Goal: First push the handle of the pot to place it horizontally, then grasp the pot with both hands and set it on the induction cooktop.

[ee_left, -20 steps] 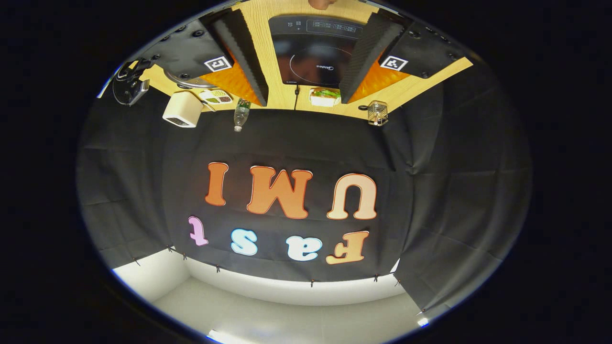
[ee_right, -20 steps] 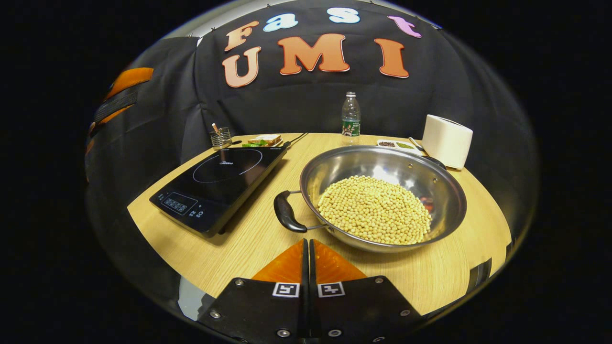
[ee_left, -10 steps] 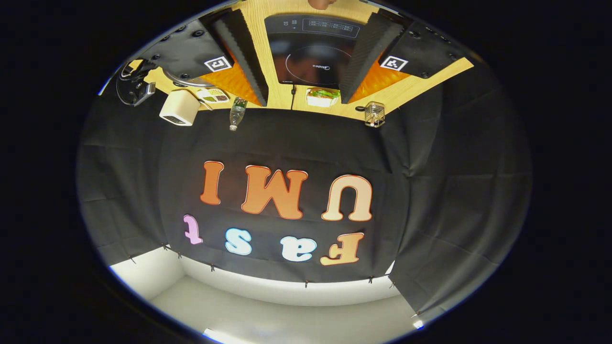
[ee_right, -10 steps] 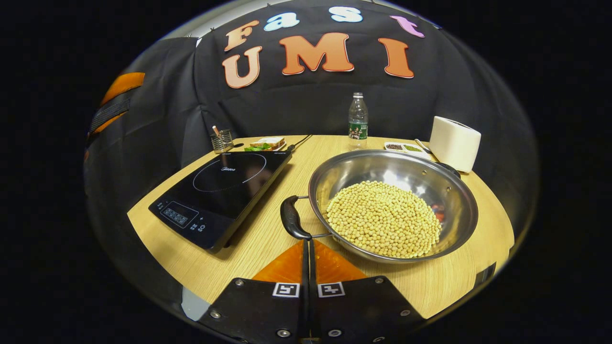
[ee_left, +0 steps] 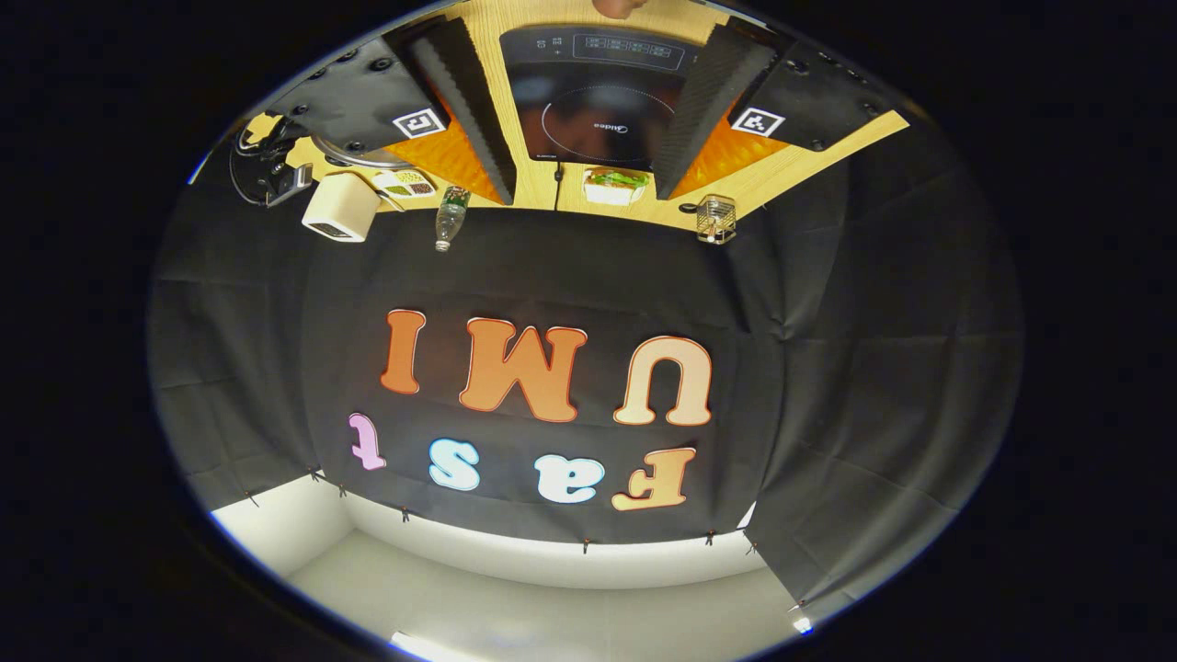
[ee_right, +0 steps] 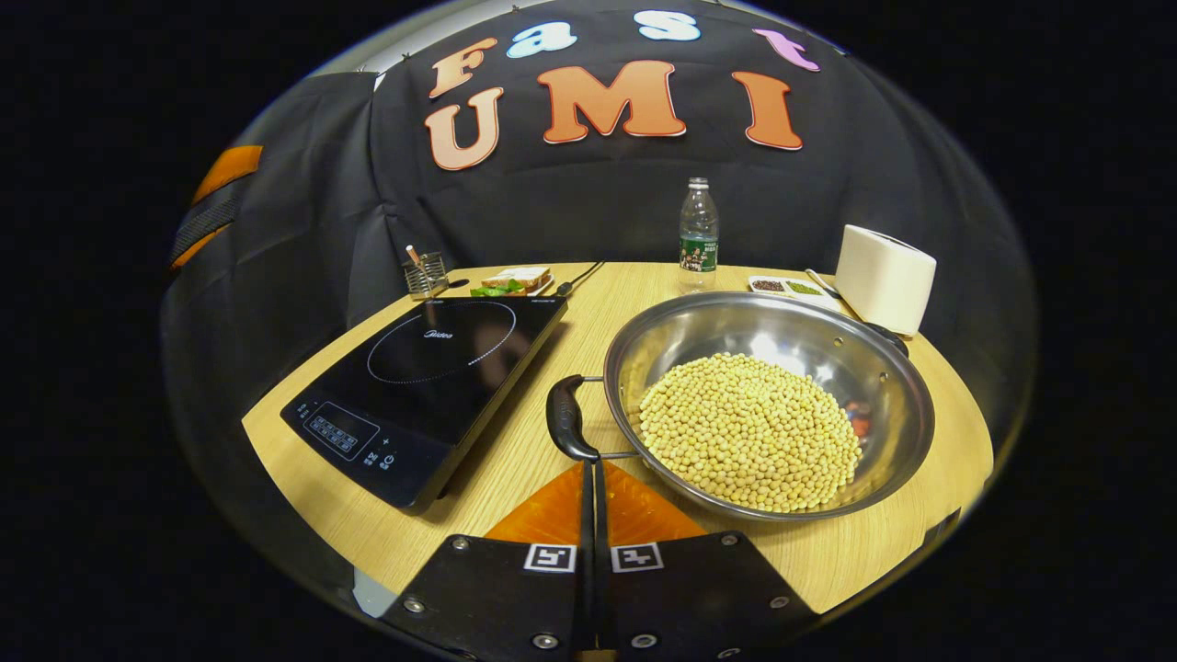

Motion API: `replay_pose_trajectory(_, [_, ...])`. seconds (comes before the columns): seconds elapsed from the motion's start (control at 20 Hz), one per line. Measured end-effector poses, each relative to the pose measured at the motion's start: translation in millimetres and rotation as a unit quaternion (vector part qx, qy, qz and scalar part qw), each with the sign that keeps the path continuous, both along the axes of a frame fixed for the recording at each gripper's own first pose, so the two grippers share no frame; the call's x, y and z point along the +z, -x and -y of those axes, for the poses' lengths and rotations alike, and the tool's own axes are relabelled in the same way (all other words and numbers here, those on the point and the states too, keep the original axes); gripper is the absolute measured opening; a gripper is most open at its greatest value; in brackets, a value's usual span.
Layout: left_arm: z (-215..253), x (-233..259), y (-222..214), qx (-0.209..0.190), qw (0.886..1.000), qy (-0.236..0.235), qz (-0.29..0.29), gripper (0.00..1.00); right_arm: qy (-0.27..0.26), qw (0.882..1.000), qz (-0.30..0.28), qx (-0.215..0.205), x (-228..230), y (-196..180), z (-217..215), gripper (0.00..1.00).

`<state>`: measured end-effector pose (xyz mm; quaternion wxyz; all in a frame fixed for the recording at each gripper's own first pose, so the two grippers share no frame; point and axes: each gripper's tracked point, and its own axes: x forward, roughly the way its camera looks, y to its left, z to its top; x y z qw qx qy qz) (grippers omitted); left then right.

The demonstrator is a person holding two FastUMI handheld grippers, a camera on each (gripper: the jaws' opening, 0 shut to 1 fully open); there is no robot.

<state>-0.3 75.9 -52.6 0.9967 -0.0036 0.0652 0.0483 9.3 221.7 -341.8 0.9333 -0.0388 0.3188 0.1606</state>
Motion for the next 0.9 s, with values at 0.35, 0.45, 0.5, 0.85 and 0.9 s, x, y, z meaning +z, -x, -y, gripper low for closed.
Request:
replay_pose_trajectory(0.35, [0, -5, -3, -0.002, 1.0, 0.0, -0.003, 0.98, -0.01, 1.0, -0.002, -0.008, -3, -11, -11, 0.0])
replay_pose_trajectory(0.45, [-1, -5, -5, -0.001, 1.0, -0.001, -0.003, 0.97, -0.009, 1.0, -0.001, -0.009, -4, -14, -15, 0.0])
replay_pose_trajectory(0.5, [-2, -6, -4, 0.0, 1.0, -0.002, -0.003, 0.97, -0.009, 1.0, 0.0, -0.009, -5, -15, -16, 0.0])
replay_pose_trajectory(0.85, [1, -6, -8, -0.001, 1.0, -0.003, -0.005, 0.98, -0.01, 1.0, 0.004, -0.014, -7, -16, -19, 0.0])
replay_pose_trajectory(0.9, [1, -8, -8, -0.001, 1.0, -0.004, -0.006, 0.98, -0.009, 1.0, 0.004, -0.014, -7, -17, -19, 0.0])
